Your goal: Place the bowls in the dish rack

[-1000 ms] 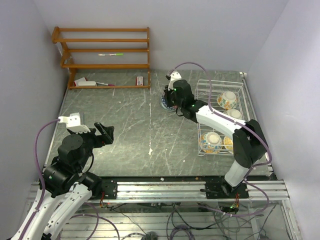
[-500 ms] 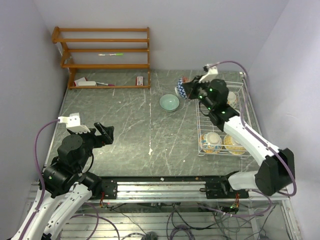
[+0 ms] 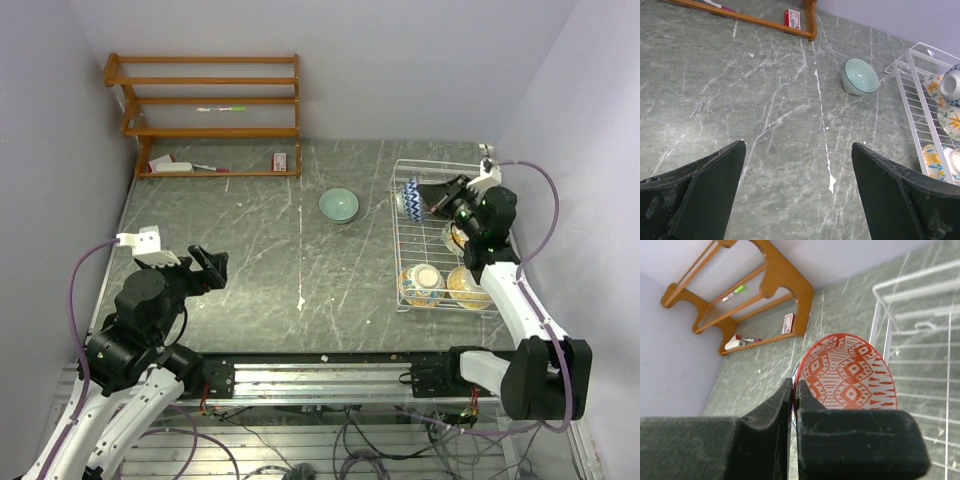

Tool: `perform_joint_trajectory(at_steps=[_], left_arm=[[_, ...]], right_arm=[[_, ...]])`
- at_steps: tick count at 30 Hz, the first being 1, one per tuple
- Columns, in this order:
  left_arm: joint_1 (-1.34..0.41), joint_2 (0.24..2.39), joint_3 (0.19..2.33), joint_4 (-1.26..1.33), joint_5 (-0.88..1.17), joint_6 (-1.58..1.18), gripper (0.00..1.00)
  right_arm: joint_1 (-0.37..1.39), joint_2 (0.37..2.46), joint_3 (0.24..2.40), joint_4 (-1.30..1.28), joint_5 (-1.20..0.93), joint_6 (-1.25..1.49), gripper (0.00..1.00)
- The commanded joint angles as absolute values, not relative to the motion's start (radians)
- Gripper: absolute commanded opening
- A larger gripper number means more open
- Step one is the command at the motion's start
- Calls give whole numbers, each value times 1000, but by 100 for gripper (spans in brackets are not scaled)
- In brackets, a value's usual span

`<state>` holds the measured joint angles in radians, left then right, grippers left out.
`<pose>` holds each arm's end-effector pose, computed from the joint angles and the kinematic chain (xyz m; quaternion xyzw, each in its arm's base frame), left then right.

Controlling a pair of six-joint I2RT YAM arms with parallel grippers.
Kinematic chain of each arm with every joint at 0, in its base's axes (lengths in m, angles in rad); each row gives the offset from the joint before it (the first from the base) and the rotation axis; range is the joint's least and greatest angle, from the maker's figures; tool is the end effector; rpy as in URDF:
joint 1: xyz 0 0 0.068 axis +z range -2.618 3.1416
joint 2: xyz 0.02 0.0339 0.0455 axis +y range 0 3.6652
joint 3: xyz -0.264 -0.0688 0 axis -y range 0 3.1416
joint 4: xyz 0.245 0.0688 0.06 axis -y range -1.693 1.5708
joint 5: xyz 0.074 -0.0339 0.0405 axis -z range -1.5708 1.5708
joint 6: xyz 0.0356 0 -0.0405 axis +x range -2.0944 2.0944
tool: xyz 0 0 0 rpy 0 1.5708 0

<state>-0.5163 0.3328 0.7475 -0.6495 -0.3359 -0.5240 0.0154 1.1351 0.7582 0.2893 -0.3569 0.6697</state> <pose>0.0712 -0.0269 0.3283 -0.1065 0.7736 -0.1896 0.5952 0.2652 0.0165 0.3091 0.1197 0.7257 0.3466 0.5822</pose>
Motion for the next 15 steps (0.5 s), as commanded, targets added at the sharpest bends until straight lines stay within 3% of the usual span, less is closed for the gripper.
perform_joint_trajectory(at_steps=[1,8,15], left_arm=[[-525,317,772,-640,-325,-521,98],[-525,319,772,-641,-326,-520,98],[-525,320,772,-641,-328,-522,98]], right_arm=[[-82,1153,672,510,-563,853,0],[-191,1255,578,719,-700,1029,0],[-218,1309,567,662,-697,1032,0]])
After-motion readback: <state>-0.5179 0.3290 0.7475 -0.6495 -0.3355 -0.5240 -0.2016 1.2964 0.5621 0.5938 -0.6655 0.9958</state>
